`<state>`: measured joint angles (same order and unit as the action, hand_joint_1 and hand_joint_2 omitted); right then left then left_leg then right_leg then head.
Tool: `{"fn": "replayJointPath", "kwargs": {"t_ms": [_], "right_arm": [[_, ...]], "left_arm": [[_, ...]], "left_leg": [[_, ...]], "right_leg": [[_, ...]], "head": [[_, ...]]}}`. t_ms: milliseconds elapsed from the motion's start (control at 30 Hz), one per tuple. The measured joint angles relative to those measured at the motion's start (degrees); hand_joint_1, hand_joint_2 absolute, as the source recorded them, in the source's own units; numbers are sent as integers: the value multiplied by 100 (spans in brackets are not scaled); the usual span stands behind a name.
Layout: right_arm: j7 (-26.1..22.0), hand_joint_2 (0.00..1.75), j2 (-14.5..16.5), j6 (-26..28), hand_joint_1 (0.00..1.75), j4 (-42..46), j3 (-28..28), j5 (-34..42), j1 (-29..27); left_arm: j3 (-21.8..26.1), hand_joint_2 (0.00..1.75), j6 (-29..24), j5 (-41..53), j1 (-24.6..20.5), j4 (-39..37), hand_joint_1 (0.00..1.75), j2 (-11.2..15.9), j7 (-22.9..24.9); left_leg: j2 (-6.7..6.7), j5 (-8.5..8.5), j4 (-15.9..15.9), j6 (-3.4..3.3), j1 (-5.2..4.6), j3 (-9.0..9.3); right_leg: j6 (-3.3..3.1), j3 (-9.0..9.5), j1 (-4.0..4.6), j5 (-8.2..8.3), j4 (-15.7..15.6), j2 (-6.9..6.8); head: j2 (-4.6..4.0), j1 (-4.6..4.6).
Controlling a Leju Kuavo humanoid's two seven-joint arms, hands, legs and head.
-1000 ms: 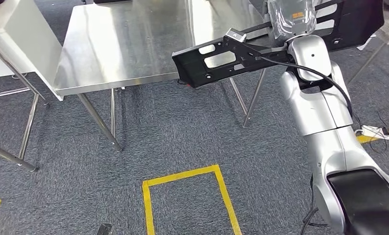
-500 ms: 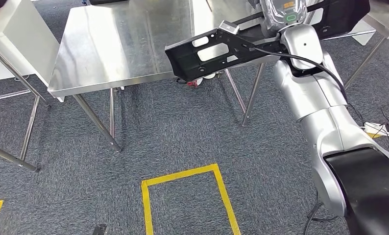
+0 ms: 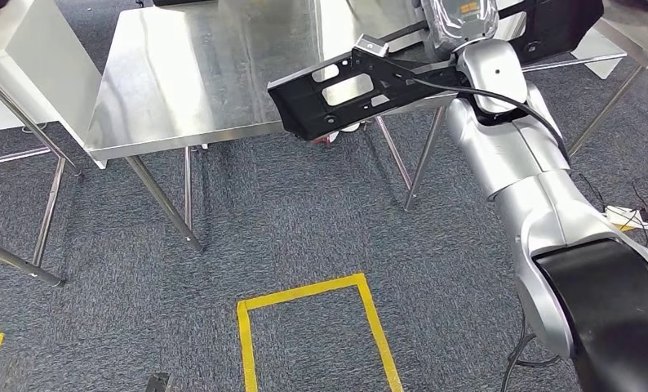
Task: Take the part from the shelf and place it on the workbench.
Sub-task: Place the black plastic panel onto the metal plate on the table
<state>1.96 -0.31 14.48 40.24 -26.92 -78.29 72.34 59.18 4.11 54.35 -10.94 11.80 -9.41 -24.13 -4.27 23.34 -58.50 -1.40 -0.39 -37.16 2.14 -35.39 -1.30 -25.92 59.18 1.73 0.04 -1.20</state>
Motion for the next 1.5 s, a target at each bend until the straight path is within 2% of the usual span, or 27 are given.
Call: {"fn": "replayJointPath", "kwargs": {"t_ms": [100,200,233,267,333,400,433,467,533,567,700,767,833,900,933,967,1033,1067,1100,1167,1233,1267,1300,1400,1433,1467,1500], "right_arm": [[-13,175,-29,41,175,-1,-10,59,-1],[-32,175,-47,56,175,1,-14,90,2],[-37,175,-54,59,175,1,-14,93,14],[-42,175,-60,60,175,1,-17,97,31],[-49,175,-68,59,175,-2,-27,113,48],[-62,175,-83,54,175,-10,-39,148,33],[-69,175,-92,49,175,-15,-43,166,25],[-75,175,-98,44,175,-19,-44,183,28],[-81,175,-118,40,175,-33,-45,210,48],[-84,175,-124,46,175,-44,-48,225,57],[-84,175,-154,69,175,-109,-48,283,10],[-89,175,-158,78,175,-122,-45,297,18],[-94,175,-157,82,175,-137,-45,302,25],[-96,175,-159,82,175,-162,-48,302,12],[-96,175,-158,82,175,-173,-48,302,2],[-96,175,-157,82,175,-183,-49,302,-4],[-96,175,-155,83,175,-192,-49,302,-8],[-97,175,-157,85,175,-200,-49,302,-5],[-98,175,-160,89,175,-209,-49,303,-6],[-102,175,-169,99,175,-225,-49,303,-16],[-102,175,-179,109,175,-229,-45,305,-13],[-102,175,-185,115,175,-232,-43,308,4],[-102,175,-192,119,175,-235,-42,310,20],[-102,175,-265,119,175,-239,-42,321,-44],[-103,175,-297,111,175,-239,-42,326,-97],[-103,175,-325,95,175,-238,-42,332,-142],[-104,175,-349,73,175,-237,-42,340,-171]], "left_arm": [[-54,175,50,39,-15,1,0,21,2],[-94,175,161,65,-28,2,0,58,85],[-107,175,184,70,-31,2,0,61,100],[-120,175,205,73,-35,3,0,65,114],[-145,175,239,73,-39,2,0,66,136],[-165,175,263,65,-38,2,0,69,157],[-169,175,269,55,-37,2,0,69,165],[-172,175,272,42,-36,2,0,68,174],[-172,175,271,10,-34,5,0,86,185],[-172,175,270,-4,-36,7,0,98,187],[-171,175,266,-52,-17,16,0,126,193],[-170,175,261,-82,-8,18,0,137,202],[-170,175,260,-102,-10,18,0,138,203],[-170,175,260,-105,-1,17,0,136,203],[-170,175,260,-105,5,17,0,134,203],[-170,175,260,-106,9,17,0,136,203],[-170,175,259,-106,12,18,0,146,204],[-171,175,259,-106,12,18,0,156,204],[-171,175,258,-107,9,19,0,167,205],[-171,175,257,-108,6,21,0,175,205],[-170,175,259,-108,6,24,0,171,205],[-170,175,262,-106,4,25,0,168,205],[-171,175,267,-104,-1,26,0,164,205],[-177,175,284,-85,-4,25,0,148,224],[-180,175,290,-76,8,25,0,136,236],[-183,175,293,-68,21,24,0,124,247],[-187,175,296,-61,31,24,0,115,255]], "left_leg": [[3,6,-12,-20,-14,-3],[33,-18,98,-125,-1,80],[50,-39,187,-160,21,142],[69,-54,262,-188,42,203],[96,-41,308,-224,61,264],[105,-7,293,-212,74,290],[102,19,276,-186,88,300],[99,58,239,-147,112,309],[93,185,103,-33,141,293],[93,257,13,23,144,270],[85,385,-99,110,161,243],[215,488,-346,152,176,140],[373,704,-1034,188,174,-264],[420,819,-1699,182,172,-766],[422,725,-1772,153,165,-902],[421,513,-1619,103,149,-921],[436,-54,-839,-77,71,-675],[458,-240,-484,-175,23,-523],[478,-316,-225,-263,-25,-399],[504,-249,-6,-356,-72,-255],[485,-207,190,-376,-65,-65],[468,-189,256,-379,-60,29],[445,-174,300,-373,-52,108],[362,-47,315,-349,-54,244],[327,7,314,-333,-53,305],[292,66,311,-311,-53,377],[264,129,304,-286,-53,450]], "right_leg": [[13,15,-32,7,-20,4],[65,66,-70,34,-107,1],[62,42,-43,4,-55,-25],[48,-46,-28,-72,117,-52],[15,-406,-27,-330,801,-90],[50,-749,-54,-476,1388,-97],[103,-785,-75,-423,1400,-100],[176,-702,-104,-286,1177,-103],[322,-368,-164,27,471,-93],[327,-246,-181,105,227,-80],[100,-156,-164,31,157,-73],[17,-90,-165,-15,153,-75],[-65,-7,-145,-83,146,-88],[-114,68,-110,-161,145,-101],[-122,114,-90,-203,144,-104],[-126,172,-68,-249,142,-107],[-137,316,-39,-342,107,-115],[-131,384,-12,-380,64,-118],[-119,444,-6,-402,7,-123],[-48,548,24,-368,-73,-141],[27,573,36,-337,-14,-162],[50,500,44,-345,133,-167],[45,348,45,-397,385,-168],[3,-330,42,-710,1295,-164],[5,-483,40,-767,1386,-163],[31,-549,36,-714,1272,-163],[84,-536,28,-537,976,-164]], "head": [[0,-5],[0,-8],[1,2],[1,8],[0,18],[0,18],[0,19],[0,20],[0,34],[1,37],[1,-18],[1,-39],[1,-57],[0,-59],[0,-58],[0,-59],[0,-54],[0,-45],[0,-44],[0,-56],[1,-65],[1,-62],[1,-59],[0,-54],[0,-52],[0,-50],[0,-49]]}}
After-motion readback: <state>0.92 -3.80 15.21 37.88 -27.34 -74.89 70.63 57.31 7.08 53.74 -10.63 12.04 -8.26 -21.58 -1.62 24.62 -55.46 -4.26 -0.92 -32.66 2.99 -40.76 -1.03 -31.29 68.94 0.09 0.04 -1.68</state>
